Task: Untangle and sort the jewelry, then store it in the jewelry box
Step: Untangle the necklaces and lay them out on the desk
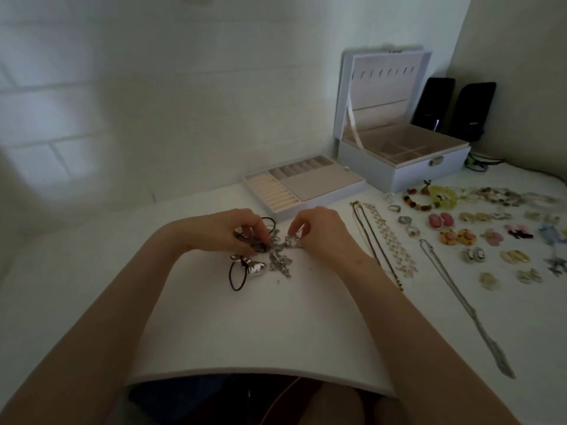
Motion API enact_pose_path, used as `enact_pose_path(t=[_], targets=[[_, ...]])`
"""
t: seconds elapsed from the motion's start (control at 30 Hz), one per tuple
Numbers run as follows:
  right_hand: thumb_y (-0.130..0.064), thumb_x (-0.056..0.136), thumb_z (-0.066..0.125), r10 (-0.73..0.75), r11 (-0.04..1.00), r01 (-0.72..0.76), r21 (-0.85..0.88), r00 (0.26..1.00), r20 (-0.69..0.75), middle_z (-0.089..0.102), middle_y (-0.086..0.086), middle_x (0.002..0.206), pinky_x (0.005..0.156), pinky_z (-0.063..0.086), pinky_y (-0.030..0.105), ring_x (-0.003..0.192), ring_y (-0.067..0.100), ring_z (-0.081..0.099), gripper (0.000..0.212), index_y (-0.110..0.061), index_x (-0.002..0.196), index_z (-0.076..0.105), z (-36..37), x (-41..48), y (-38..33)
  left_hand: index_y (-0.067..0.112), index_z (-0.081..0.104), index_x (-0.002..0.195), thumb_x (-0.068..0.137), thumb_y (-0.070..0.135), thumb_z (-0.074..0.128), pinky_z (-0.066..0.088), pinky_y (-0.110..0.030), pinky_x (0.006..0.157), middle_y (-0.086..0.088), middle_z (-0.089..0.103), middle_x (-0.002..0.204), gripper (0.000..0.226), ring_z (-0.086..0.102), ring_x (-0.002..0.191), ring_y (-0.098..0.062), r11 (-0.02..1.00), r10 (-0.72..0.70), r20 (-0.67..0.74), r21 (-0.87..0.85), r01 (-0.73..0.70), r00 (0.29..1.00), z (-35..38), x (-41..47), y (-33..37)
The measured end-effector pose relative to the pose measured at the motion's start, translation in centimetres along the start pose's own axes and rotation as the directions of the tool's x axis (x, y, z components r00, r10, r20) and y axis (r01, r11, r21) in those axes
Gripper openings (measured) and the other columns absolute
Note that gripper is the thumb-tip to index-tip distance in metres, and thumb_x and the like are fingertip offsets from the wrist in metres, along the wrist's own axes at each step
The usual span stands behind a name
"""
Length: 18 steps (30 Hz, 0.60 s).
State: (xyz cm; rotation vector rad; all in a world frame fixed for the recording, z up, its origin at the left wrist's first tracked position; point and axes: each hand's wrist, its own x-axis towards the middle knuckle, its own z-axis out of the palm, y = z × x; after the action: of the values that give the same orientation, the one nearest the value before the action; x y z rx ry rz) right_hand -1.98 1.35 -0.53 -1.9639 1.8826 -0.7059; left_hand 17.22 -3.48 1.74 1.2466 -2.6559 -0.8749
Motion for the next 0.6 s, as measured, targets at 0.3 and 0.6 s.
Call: enact_pose_path(t=[0.3,0.6], targets=[[-0.025,0.087,0.066,0.047,0.995,-0.038,0.092,0.993,-0.105,0.046,-0.003,0.092,0.067,0.027,0.013,0.083,0.009,0.047,0.016,-0.017,0.101,0.067,2.1,0.2,1.8,0.029,0.058,0.087,0.085,0.015,0.066,0.044,-0.017,0.069,0.009,0.061,0.085,0.016,0.054,0.076,-0.005,0.997,0.071,-0.358,-0.006,-0.078,0.931,2.9,2.3,-0.6],[-0.027,0.084,0.07,0.04,0.982,0.003,0.187,0.974,-0.222,0.045,-0.007,0.095,0.067,0.04,0.015,0.081,0.008,0.053,0.019,-0.018,0.101,0.067,3.2,-0.9,1.1,0.02,0.064,0.095,0.083,0.008,0.062,0.042,-0.009,0.071,0.01,0.059,0.09,0.017,0.057,0.082,-0.005,0.975,0.049,-0.43,-0.177,-0.137,0.901,4.0,1.8,-1.4]])
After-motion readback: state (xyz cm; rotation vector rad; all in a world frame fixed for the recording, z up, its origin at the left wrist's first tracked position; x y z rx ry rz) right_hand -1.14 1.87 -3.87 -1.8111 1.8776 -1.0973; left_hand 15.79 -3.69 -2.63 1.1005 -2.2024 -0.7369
